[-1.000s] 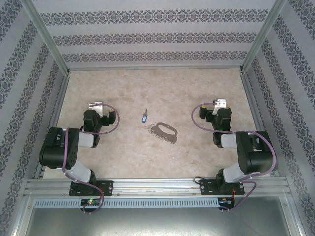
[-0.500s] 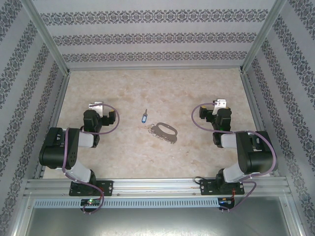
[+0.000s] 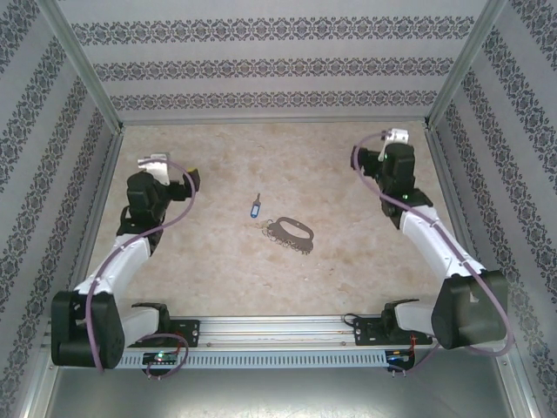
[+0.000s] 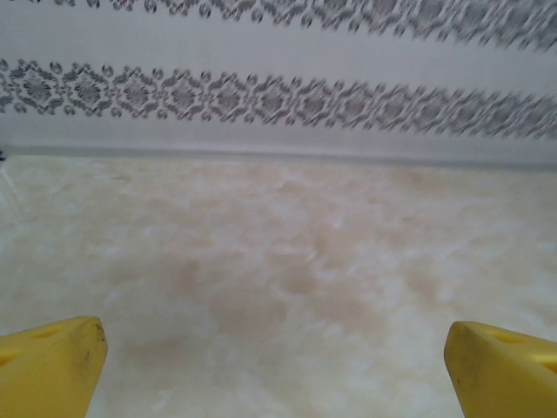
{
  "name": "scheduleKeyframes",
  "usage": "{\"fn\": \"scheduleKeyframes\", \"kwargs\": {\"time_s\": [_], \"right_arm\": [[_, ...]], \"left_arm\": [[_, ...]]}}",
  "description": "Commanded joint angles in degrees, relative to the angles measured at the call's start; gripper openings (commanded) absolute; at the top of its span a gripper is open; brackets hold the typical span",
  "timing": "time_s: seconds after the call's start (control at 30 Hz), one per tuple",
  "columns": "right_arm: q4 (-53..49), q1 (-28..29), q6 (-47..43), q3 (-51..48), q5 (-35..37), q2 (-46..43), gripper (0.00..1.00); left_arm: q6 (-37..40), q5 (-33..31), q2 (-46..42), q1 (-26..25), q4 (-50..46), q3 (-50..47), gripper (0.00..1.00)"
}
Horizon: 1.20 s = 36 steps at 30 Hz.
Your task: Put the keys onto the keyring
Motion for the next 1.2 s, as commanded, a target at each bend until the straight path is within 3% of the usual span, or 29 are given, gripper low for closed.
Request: {"fn": "scheduleKeyframes", "kwargs": {"time_s": [0.0, 0.13, 0.3, 0.47, 0.63, 0.83, 0.93, 1.03, 1.17], "right_arm": [[-20.95, 2.65, 8.58, 4.47, -4.11, 3.63, 0.98], [-22.48, 6.27, 12.31, 7.36, -6.25, 6.41, 0.98], [-29.12, 7.7, 13.67, 13.48, -8.63, 12.76, 0.98], [-32.45, 8.69, 12.47, 14.36, -9.26, 13.74, 0.98], [-32.86, 8.89, 11.76, 9.78, -11.91, 10.81, 0.98], [-34.76, 9.36, 10.8, 4.82, -13.48, 6.85, 0.98], [-34.97, 9.06, 10.0, 4.64, -13.11, 6.54, 0.98], [-35.19, 9.24, 9.23, 5.69, -14.19, 7.76, 0.98], [-35.91, 9.44, 8.79, 5.9, -14.07, 7.87, 0.98]], "left_arm": [[-12.36, 6.86, 0.4, -1.88, -14.97, 5.57, 1.0], [-15.4, 9.0, 8.26, -7.42, -27.54, 18.37, 1.0], [-14.56, 15.09, 27.19, -13.71, -45.04, 37.59, 1.0], [-13.67, 8.08, 37.74, -19.32, -55.33, 47.45, 1.0], [-10.4, 7.26, 45.17, -21.07, -63.19, 52.32, 0.95], [-1.2, -3.27, 52.13, -25.58, -71.29, 58.77, 0.81], [-0.17, -4.34, 54.2, -25.85, -71.59, 60.0, 0.7], [1.1, -5.2, 56.07, -26.46, -71.5, 61.81, 0.52], [2.92, -5.88, 59.94, -26.96, -73.67, 65.55, 0.47]]}}
